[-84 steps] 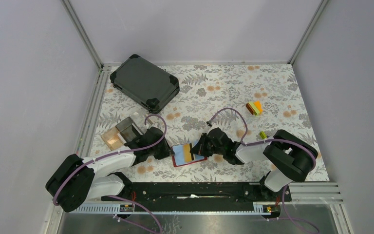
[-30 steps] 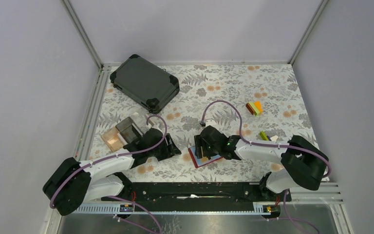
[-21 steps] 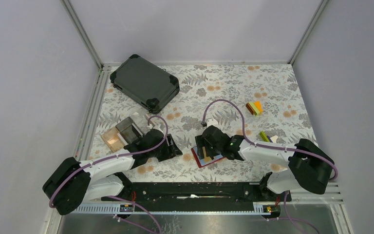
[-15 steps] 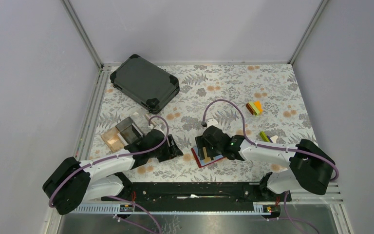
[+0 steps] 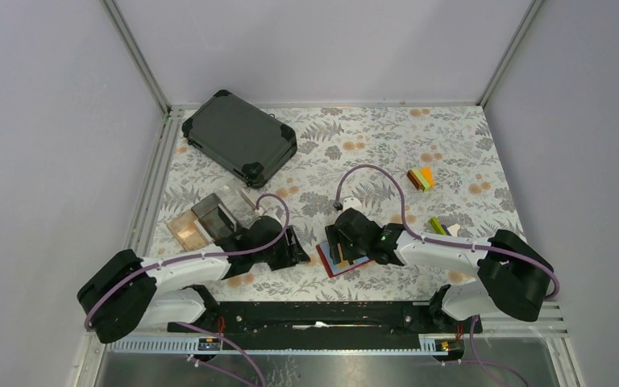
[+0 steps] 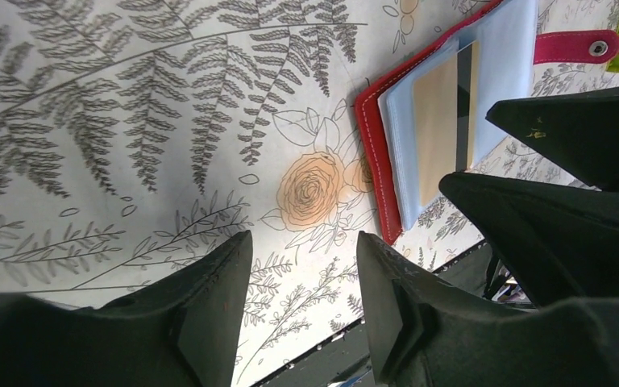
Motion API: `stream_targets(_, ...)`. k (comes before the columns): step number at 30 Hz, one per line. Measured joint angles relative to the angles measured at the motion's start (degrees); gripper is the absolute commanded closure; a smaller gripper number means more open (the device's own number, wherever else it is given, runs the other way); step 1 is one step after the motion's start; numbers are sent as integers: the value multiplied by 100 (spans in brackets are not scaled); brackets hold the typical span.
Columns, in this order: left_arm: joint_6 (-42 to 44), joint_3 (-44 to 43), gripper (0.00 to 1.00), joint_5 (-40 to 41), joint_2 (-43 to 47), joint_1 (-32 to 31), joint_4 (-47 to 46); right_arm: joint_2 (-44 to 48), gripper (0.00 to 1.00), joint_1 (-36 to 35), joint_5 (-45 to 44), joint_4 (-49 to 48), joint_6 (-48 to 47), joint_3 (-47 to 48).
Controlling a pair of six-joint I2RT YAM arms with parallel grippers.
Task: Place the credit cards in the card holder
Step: Insert the credit card into the card holder.
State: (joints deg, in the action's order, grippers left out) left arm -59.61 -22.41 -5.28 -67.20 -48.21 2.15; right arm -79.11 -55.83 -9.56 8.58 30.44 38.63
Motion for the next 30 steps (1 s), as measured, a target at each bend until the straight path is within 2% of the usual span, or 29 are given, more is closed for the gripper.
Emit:
stream_targets(7,-92,-162,51,20,-402,-201,-258,-136,30,2,2,0,151,-31)
stream_targets(12,-177,-238,57,17,-695,-273,-511,-245,37,4,61,-11,249,-31)
stream_targets(22,-267,-271,69,13,-1005,-310,-841,-269,46,9,721,-455,503,-142)
stream_targets(30,-302,-271,72,17,-1056,-308,-911,-435,49,13,1113,-855,634,-144)
